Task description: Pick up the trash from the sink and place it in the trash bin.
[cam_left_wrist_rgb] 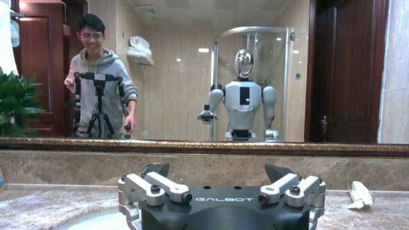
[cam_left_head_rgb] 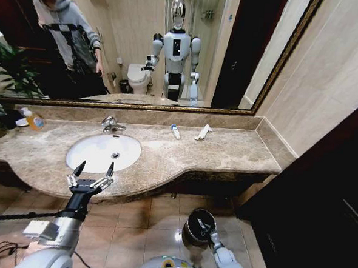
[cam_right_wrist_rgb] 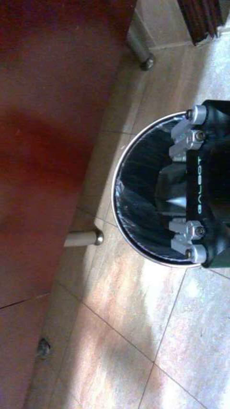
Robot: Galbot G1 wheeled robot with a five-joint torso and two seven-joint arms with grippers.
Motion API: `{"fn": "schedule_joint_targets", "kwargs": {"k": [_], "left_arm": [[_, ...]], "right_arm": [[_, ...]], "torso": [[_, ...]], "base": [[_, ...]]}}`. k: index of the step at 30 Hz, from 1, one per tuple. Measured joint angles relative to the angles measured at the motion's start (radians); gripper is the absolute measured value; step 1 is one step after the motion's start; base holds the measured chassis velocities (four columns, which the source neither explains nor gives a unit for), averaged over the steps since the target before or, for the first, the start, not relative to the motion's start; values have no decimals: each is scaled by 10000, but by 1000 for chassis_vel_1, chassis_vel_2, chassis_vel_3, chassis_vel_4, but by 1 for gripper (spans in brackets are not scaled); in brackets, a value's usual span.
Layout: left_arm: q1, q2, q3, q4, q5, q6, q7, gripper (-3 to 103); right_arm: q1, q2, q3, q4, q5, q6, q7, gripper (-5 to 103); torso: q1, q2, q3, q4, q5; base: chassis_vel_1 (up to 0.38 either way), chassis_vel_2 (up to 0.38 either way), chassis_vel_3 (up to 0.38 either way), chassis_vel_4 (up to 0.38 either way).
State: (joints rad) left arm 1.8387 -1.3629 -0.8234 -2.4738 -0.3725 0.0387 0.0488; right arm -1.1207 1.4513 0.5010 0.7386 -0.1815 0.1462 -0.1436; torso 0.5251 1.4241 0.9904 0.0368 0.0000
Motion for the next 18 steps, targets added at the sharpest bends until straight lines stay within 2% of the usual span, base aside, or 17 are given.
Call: {"fn": "schedule_joint_targets", "kwargs": {"k": [3, 5, 6, 7, 9, 11, 12, 15, 18], "left_arm": [[0, 0, 0, 0, 0, 0, 0, 100], [0, 0, 0, 0, 0, 0, 0, 100], [0, 0, 1, 0, 0, 0, 0, 100], [0, 0, 0, 0, 0, 0, 0, 100], [0, 0, 0, 0, 0, 0, 0, 100], [0, 0, 0, 0, -1, 0, 0, 100], [0, 0, 0, 0, -1, 0, 0, 100], [0, 0, 0, 0, 0, 0, 0, 100], [0, 0, 0, 0, 0, 0, 0, 100]], "right_arm": [[-227, -78, -51, 534, 127, -253, -179, 57], [-279, -89, -33, 636, 169, -283, -250, 57], [-394, -133, -8, 847, 320, -342, -328, 68], [-589, -210, 25, 1228, 551, -472, -440, 73], [-677, -241, 40, 1398, 636, -537, -476, 73], [-1528, -474, 205, 3034, 1185, -715, -466, 84], [-1528, -474, 205, 3034, 1185, -715, -466, 84], [-2619, -854, 525, 5263, 1949, -780, -326, 98], [-3097, -850, 952, 6467, 2388, -925, -302, 100]], "torso": [[-1, 0, 0, -1, -2], [-1, 0, 0, 0, 1], [0, 0, 0, 1, 3], [0, 0, 0, 1, 2], [0, 0, 0, 1, 2], [-1, 0, 0, -1, 3], [-1, 0, 0, -1, 3], [-1, 3, -1, -1, -4], [-2, 2, -1, -3, 3]], "base": [[0, 0, 0, 0], [0, 0, 0, 0], [0, 0, 0, 0], [0, 0, 0, 0], [0, 0, 0, 0], [0, 0, 0, 0], [0, 0, 0, 0], [0, 0, 0, 0], [0, 0, 0, 0]]}}
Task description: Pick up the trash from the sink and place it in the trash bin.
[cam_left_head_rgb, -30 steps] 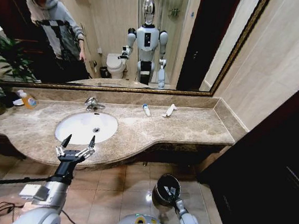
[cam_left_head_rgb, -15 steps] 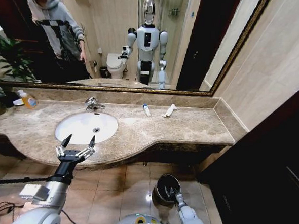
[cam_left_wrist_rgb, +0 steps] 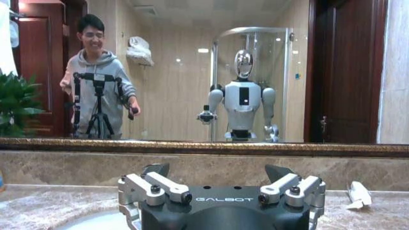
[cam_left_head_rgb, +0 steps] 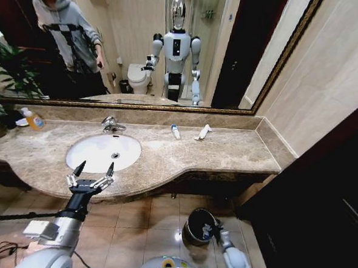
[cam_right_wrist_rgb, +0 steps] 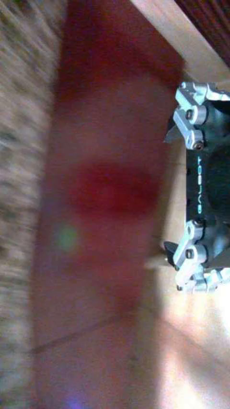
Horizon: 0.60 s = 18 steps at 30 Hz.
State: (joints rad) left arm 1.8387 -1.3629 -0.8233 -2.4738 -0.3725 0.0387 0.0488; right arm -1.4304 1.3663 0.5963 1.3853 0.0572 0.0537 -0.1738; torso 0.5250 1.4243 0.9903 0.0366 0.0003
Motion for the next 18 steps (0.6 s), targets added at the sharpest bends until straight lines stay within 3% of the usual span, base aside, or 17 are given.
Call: {"fn": "schedule_joint_targets", "kwargs": {"k": [4, 8, 12, 18], "left_arm": [[1, -1, 0, 0, -1, 0, 0, 100], [0, 0, 0, 0, -1, 0, 3, 100], [0, 0, 0, 0, 0, 0, 0, 100], [0, 0, 0, 0, 0, 0, 0, 100]], "right_arm": [[-553, 52, 565, 1685, 412, -403, 301, 100], [-1642, 316, 958, 3822, 537, -681, 1480, 100], [-2652, 650, 1251, 5695, 598, -800, 2022, 100], [-2901, 505, 1526, 8096, 1143, -1088, 1942, 100]], "torso": [[1, 0, 0, 4, -4], [1, 0, 0, 3, -2], [0, 0, -1, -1, -3], [0, 0, 0, 1, -6]], "base": [[0, 0, 0, 0], [0, 0, 0, 0], [0, 0, 0, 0], [0, 0, 0, 0]]}}
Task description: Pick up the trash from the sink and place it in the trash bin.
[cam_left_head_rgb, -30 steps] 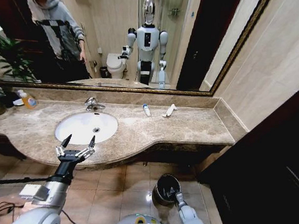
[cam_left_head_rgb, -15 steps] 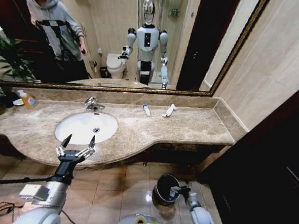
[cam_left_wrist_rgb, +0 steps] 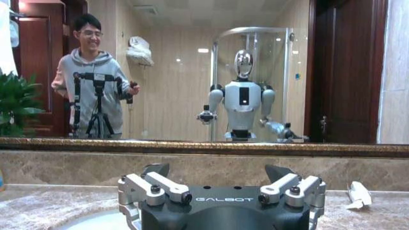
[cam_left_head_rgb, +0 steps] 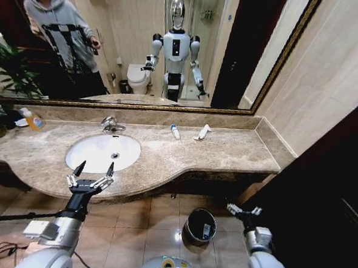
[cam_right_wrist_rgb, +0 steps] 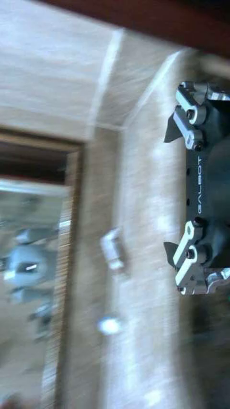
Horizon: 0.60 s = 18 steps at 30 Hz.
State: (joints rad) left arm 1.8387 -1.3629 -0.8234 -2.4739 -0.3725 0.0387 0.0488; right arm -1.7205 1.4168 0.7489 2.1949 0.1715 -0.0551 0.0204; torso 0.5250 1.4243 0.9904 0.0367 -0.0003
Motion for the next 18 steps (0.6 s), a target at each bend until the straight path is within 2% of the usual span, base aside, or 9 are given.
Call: {"fn": "schedule_joint_targets", "kwargs": {"k": [3, 5, 7, 8, 12, 15, 18], "left_arm": [[0, 0, 0, 0, 0, 0, 0, 100], [0, 0, 0, 0, 0, 0, 0, 100], [0, 0, 0, 0, 0, 0, 0, 100], [0, 0, 0, 0, 0, 0, 0, 100], [0, 0, 0, 0, 0, 0, 0, 100], [0, 0, 0, 0, 0, 0, 0, 100], [0, 0, 0, 0, 0, 0, 0, 100]], "right_arm": [[219, -277, 1, 242, 154, 18, 3, 100], [787, -832, 76, 71, 250, 377, 128, 100], [1141, -1277, 118, -36, 715, 271, 134, 100], [1141, -1277, 118, -36, 715, 271, 134, 100], [2420, -2244, -361, 1, 1975, -718, -247, 100], [2852, -2537, -633, -233, 2209, -880, -546, 100], [3909, -2918, -1293, -1064, 2304, -1034, -932, 100]], "torso": [[0, 0, 0, -1, 1], [0, 0, 0, 3, 5], [1, -1, 1, 0, 6], [1, -1, 1, 0, 6], [1, -1, 1, 2, 3], [1, -1, 1, 2, 0], [1, -2, 2, 0, 6]], "base": [[0, 0, 0, 0], [0, 0, 0, 0], [0, 0, 0, 0], [0, 0, 0, 0], [0, 0, 0, 0], [0, 0, 0, 0], [0, 0, 0, 0]]}}
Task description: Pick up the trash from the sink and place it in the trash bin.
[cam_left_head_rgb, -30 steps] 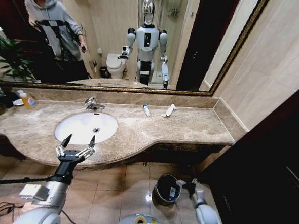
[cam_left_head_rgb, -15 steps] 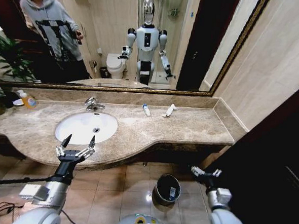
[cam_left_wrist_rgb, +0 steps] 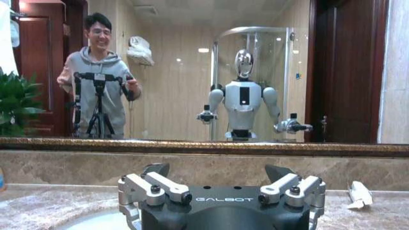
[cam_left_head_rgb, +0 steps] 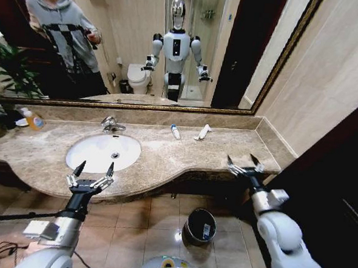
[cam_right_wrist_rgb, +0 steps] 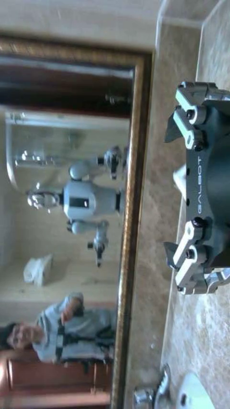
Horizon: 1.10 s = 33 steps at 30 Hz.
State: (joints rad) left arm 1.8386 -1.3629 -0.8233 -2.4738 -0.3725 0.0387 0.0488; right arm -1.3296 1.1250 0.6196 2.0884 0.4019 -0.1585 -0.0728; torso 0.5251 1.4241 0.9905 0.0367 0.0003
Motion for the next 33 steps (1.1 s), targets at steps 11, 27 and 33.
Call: {"fn": "schedule_joint_targets", "kwargs": {"k": [11, 27, 33], "left_arm": [[0, 0, 0, -1, 0, 0, 0, 100], [0, -1, -1, 0, 0, 0, 0, 100], [0, 0, 0, 0, 0, 0, 0, 100]], "right_arm": [[4073, -99, -3438, -2728, 461, -829, 476, 100], [7448, 2496, -5612, -6970, 325, -1027, 782, 100], [7506, 3172, -5501, -7647, -301, -727, 703, 100]], "torso": [[2, -1, 1, 3, -4], [1, -1, 0, 2, -6], [-1, 0, -1, 0, -7]], "base": [[0, 0, 0, 0], [0, 0, 0, 0], [0, 0, 0, 0]]}}
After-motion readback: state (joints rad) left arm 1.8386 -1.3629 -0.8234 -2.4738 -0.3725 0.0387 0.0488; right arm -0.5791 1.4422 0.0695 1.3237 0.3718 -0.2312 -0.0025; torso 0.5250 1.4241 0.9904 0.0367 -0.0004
